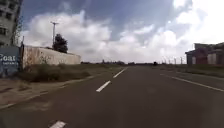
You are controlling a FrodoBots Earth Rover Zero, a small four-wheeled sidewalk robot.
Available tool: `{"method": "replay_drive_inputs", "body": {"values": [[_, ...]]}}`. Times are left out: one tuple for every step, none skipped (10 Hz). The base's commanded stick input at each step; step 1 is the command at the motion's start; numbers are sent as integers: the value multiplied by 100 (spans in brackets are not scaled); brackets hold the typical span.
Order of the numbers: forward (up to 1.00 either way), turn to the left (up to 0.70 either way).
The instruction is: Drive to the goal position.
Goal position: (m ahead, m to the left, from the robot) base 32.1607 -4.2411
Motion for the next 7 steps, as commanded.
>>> {"method": "replay_drive_inputs", "body": {"values": [[100, -40], [100, -40], [100, -40], [100, -40], [100, 0], [100, 0], [100, 0]]}}
